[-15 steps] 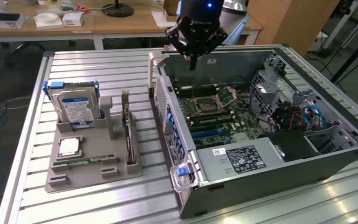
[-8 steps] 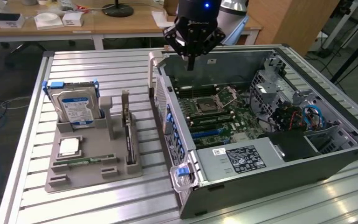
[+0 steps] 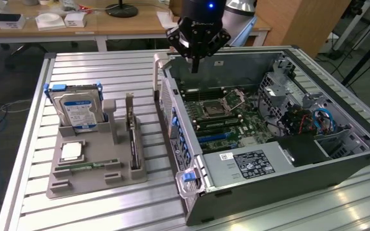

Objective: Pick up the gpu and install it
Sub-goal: 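Reach for the gpu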

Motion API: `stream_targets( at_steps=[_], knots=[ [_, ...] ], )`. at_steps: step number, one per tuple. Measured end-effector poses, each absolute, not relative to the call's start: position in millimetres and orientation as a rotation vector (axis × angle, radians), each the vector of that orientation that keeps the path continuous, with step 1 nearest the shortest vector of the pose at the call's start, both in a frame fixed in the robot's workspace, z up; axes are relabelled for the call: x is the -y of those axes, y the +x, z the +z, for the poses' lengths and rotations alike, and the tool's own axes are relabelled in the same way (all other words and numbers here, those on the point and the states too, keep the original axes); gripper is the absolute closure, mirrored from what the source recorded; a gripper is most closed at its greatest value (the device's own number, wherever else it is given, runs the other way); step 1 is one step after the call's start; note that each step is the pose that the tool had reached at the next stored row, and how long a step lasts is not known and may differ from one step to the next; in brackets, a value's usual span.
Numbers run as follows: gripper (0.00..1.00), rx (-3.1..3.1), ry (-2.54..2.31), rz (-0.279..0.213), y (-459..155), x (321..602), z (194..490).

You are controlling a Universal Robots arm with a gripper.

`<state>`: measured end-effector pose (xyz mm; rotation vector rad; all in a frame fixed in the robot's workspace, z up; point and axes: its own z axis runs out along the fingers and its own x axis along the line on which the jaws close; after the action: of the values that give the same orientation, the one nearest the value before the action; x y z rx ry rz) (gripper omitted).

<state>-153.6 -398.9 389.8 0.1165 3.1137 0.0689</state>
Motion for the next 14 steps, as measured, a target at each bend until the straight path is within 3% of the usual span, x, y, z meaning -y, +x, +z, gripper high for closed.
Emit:
stream_targets(
  at_steps=[14],
  knots=[
    [0.89, -3.114, 0.117, 0.069, -161.7, 398.8, 389.4]
  ],
)
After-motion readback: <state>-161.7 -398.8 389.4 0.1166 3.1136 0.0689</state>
